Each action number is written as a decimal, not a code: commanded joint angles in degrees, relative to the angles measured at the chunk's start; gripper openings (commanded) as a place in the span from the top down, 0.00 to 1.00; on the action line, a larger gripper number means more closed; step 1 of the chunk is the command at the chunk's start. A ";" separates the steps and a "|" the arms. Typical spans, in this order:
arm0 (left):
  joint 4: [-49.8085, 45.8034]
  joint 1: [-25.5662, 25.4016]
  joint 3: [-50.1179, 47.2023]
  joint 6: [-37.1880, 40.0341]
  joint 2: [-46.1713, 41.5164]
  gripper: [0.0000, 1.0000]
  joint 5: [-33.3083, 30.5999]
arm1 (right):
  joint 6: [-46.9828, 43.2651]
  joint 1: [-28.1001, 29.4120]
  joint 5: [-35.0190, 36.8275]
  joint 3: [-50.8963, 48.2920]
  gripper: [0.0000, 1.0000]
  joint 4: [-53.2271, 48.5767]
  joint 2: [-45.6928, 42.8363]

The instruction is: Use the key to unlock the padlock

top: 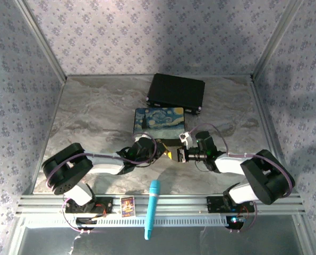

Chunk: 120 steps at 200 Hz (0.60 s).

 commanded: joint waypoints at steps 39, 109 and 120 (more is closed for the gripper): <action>-7.44 -0.88 -1.73 -1.55 0.66 1.00 4.74 | -0.65 1.66 10.93 2.55 0.64 -4.47 0.13; -18.10 0.17 0.44 2.49 0.49 1.00 2.13 | -1.03 3.51 15.13 5.02 0.36 -16.93 -13.04; -19.54 0.18 1.20 3.09 0.64 1.00 2.02 | -0.94 3.56 19.06 7.07 0.31 -22.61 -15.39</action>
